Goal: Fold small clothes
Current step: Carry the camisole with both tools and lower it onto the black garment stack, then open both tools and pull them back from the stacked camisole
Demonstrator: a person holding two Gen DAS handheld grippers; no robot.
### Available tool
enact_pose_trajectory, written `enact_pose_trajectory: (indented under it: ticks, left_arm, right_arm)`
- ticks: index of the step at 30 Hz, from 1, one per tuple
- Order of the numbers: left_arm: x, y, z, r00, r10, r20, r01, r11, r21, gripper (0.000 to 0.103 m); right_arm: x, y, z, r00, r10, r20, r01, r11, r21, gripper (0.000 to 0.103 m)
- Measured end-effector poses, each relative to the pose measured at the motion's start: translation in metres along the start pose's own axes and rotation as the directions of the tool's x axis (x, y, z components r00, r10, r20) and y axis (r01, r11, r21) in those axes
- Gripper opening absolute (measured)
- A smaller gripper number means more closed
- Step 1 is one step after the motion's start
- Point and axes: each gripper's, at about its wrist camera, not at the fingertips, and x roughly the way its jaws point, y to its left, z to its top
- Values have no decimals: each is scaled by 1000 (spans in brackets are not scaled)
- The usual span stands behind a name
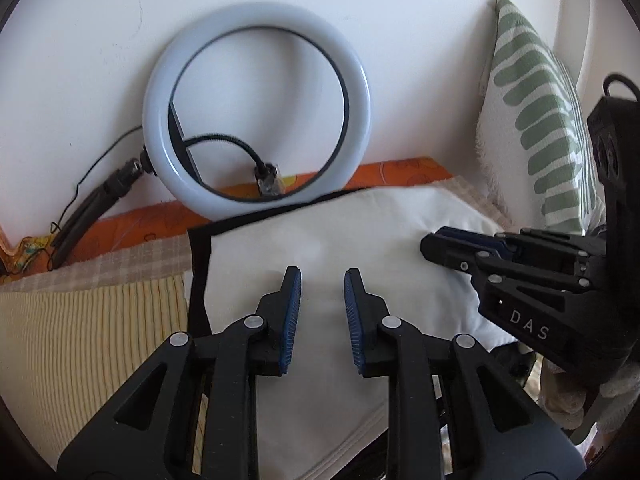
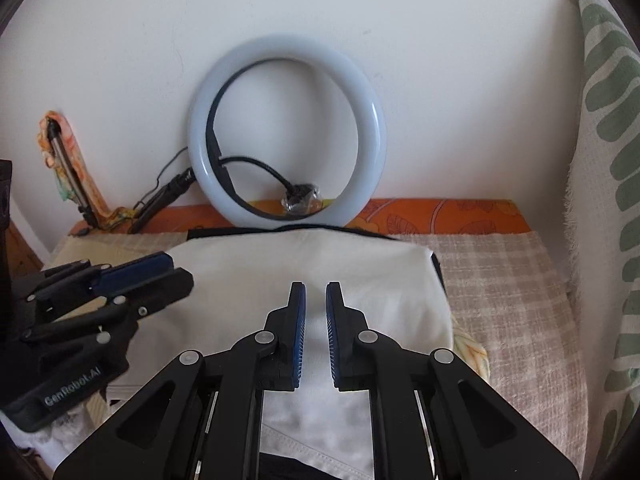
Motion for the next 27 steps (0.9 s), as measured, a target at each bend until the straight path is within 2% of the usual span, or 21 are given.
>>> enact_pose_trajectory:
  ticks: [2, 5, 8, 10, 12, 15, 19, 21, 24, 27]
  left_arm:
    - [12, -2, -14, 1000, 13, -18, -12, 999, 36, 22]
    - [21, -2, -30, 1000, 18, -12, -17, 998, 66, 22]
    - [22, -2, -36, 1000, 24, 5, -24, 995, 94, 22]
    - [18, 2, -34, 1000, 12, 2, -12, 998, 70, 22]
    - [10, 3, -32, 1000, 6, 2, -6, 998, 57, 22]
    - [-6, -3, -33, 1000, 6, 13, -7, 995, 95, 22]
    - [-24, -6, -38, 1000, -6, 13, 5, 995, 100, 22]
    - [-30, -7, -43, 1000, -9, -2, 9, 994, 108, 22]
    - [-41, -6, -52, 1000, -8, -16, 9, 993, 118, 22]
    - [-60, -1, -57, 1000, -4, -6, 5, 993, 114, 22]
  right_arm:
    - [9, -3, -10, 1000, -12, -13, 12, 1000, -5, 12]
    - [17, -11, -20, 999, 19, -36, -17, 999, 31, 13]
    - [20, -13, -27, 999, 17, -32, -16, 999, 43, 14]
    - [16, -12, -24, 1000, 14, -27, -13, 999, 51, 14]
    - [12, -11, -19, 1000, -6, -18, 7, 998, 56, 14]
    - [-2, -5, -18, 999, -47, 3, 47, 998, 43, 17]
    - [-27, 5, -27, 999, -22, 37, 20, 998, 59, 17]
    - [-31, 11, -36, 1000, -19, 15, 18, 998, 52, 17]
    - [-36, 19, -54, 997, -67, -30, 67, 998, 15, 17]
    - [-47, 21, -65, 996, -75, -42, 76, 997, 28, 17]
